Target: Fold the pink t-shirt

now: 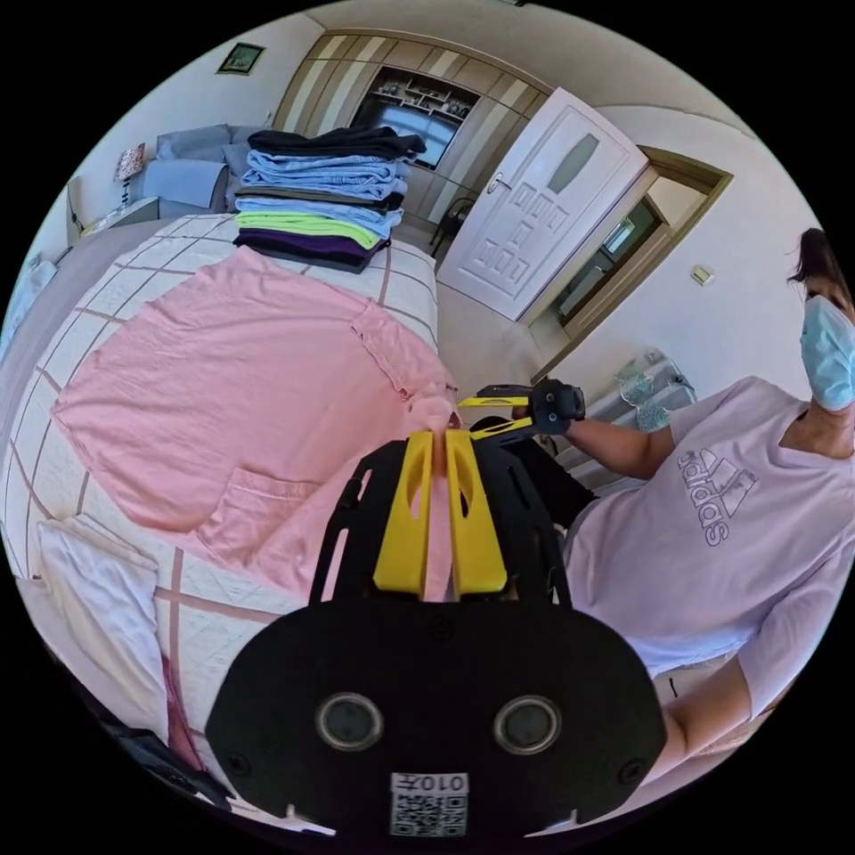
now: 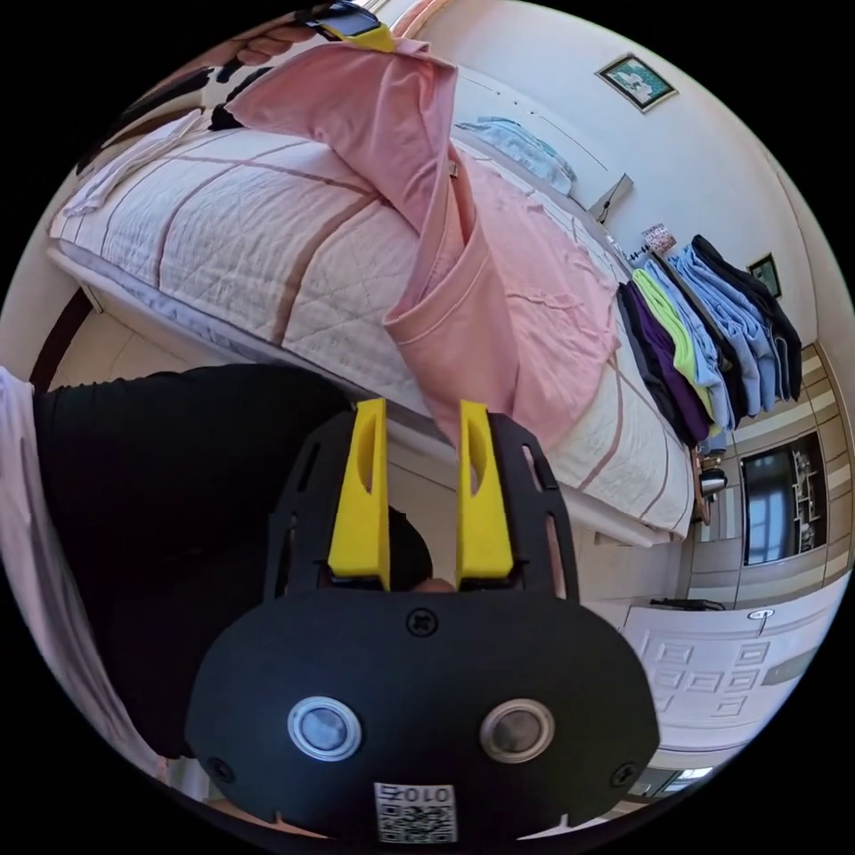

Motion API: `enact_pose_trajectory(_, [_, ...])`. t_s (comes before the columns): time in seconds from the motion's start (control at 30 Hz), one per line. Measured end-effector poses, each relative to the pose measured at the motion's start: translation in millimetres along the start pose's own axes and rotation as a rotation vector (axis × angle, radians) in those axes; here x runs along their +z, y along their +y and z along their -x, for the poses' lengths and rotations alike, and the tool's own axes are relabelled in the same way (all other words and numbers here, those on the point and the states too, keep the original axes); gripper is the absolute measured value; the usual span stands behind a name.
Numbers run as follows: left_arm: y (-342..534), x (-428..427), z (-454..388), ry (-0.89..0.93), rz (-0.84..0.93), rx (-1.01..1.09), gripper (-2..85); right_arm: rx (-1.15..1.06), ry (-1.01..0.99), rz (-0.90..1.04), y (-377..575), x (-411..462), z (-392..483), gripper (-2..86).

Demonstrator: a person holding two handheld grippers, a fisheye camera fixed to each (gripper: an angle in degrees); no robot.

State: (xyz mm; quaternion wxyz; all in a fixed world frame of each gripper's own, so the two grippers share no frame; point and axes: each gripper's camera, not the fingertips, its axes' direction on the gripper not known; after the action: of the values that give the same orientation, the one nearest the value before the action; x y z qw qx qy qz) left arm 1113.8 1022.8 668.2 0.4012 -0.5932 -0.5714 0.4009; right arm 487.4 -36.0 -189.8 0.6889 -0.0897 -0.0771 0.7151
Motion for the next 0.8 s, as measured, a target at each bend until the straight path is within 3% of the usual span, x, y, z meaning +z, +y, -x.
enact_pose_trajectory(0.4, [31,1,39,0.016,0.01,-0.018,0.9,-0.011,-0.036,0.09,-54,31,-11,11.6])
enact_pose_trajectory(0.63, [52,7,58,0.0,0.024,-0.065,0.9,-0.099,0.059,0.079,-64,54,-37,3.3])
enact_pose_trajectory(0.8, [64,13,57,0.017,0.101,-0.045,0.8,-0.237,-0.126,0.074,-31,27,-80,2.0])
